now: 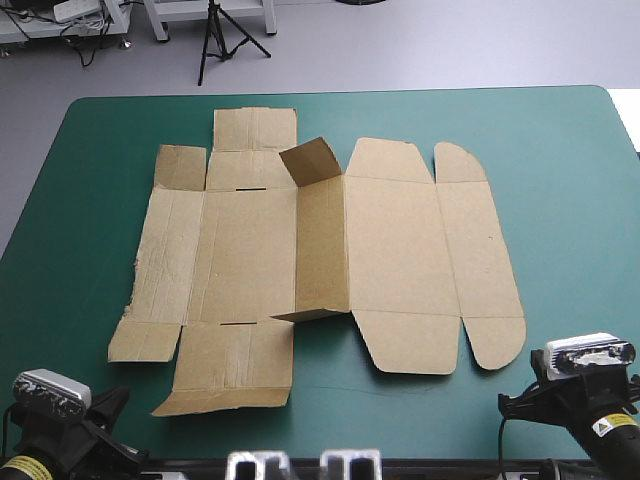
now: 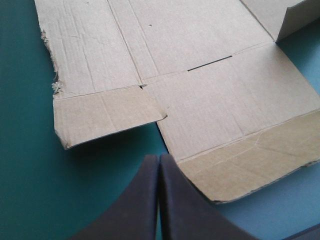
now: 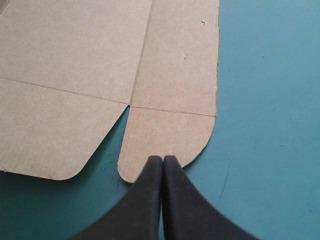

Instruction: Fold the box

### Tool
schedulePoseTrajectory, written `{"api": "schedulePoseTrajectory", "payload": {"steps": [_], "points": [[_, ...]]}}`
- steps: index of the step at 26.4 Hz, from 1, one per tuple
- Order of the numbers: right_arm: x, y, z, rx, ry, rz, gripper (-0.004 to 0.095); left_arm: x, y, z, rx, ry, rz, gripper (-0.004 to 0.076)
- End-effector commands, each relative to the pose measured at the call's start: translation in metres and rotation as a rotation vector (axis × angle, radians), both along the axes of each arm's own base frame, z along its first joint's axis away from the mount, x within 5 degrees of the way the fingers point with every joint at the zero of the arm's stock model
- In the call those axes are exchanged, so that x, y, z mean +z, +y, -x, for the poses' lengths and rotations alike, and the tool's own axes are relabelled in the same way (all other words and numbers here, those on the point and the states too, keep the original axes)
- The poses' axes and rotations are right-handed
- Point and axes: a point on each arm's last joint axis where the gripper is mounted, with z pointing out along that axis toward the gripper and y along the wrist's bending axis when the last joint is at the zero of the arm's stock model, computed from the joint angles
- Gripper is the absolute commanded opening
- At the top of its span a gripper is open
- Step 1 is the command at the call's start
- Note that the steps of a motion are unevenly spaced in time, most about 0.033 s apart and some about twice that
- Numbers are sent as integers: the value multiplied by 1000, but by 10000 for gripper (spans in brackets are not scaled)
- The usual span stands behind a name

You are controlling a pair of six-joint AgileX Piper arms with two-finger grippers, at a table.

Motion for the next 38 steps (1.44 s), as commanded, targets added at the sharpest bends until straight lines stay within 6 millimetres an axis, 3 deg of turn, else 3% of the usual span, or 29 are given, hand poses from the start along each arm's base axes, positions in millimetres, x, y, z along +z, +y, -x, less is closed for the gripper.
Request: {"api": "schedulePoseTrajectory", "payload": {"steps": [1,15,22,29,38], "points": [[12,0,-3,-3,-72,-6,-17,11,-1,-3,3,-60,31,-8],[12,0,-3,-3,-72,-6,-18,11,0,-4,8,-64,21,-8],[12,0,-3,-3,-73,-6,-18,38,-2,-12,12,-79,17,-8],[13,0,-3,0,-76,1,-18,89,-5,-53,78,-137,-90,-8],[13,0,-3,4,-77,7,-18,123,-7,-125,288,-104,-226,-8]]}}
